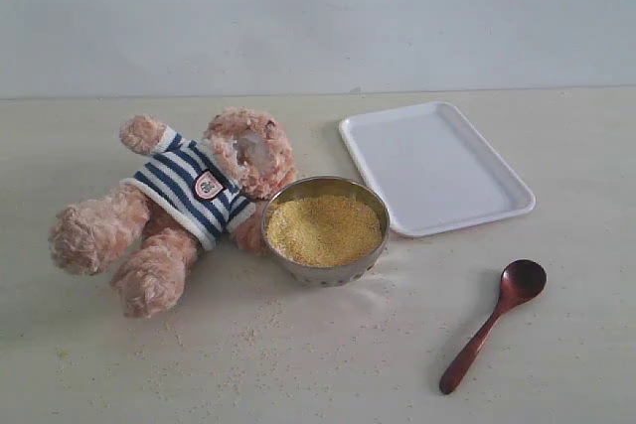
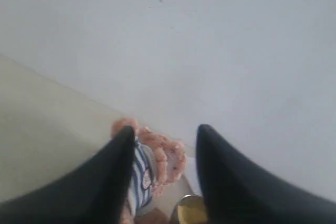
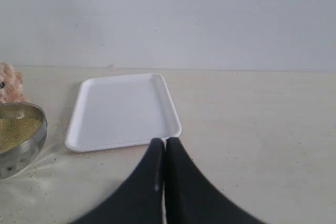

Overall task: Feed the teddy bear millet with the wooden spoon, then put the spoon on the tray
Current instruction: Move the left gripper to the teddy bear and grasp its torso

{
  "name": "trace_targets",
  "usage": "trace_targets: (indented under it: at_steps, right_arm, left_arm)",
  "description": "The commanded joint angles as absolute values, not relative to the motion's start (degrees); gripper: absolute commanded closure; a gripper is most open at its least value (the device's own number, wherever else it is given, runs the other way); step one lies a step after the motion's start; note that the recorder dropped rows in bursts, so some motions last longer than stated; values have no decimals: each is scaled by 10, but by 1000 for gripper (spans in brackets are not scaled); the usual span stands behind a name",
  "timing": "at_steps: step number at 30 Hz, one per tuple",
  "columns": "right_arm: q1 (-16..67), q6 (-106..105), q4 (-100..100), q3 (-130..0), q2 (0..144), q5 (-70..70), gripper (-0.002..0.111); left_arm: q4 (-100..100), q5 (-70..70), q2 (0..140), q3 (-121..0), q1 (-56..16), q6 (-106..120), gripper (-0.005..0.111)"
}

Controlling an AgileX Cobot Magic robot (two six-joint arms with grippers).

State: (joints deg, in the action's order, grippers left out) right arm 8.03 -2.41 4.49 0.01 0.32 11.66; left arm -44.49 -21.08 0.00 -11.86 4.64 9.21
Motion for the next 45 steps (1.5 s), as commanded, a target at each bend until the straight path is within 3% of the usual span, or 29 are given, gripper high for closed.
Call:
trace_targets:
  at_steps: [1, 4, 7, 19, 26, 36, 40, 45]
  right_arm:
    - [79, -25, 45, 0, 0, 112, 108]
    - [79, -25, 45, 0, 0, 112, 108]
    - [79, -25, 45, 0, 0, 112, 108]
    - [79, -25, 45, 0, 0, 112, 108]
    - [79, -25, 45, 0, 0, 112, 108]
    - [79, -25, 45, 0, 0, 112, 108]
    - [79, -25, 45, 0, 0, 112, 108]
    - [79, -25, 45, 0, 0, 112, 108]
  left_arm:
    - [-441, -306, 0, -194, 44, 108, 31]
    - [-393, -385, 61, -240, 44, 91, 38]
    - [-377, -431, 161, -274, 44, 113, 35]
    - [-411, -446, 604, -433, 44, 326, 33]
    - [-490, -450, 777, -513, 44, 479, 33]
    - [-493, -430, 905, -553, 44, 604, 33]
    - [-566, -430, 935, -553, 44, 672, 20]
    - [-583, -368, 959, -553, 27, 708, 18]
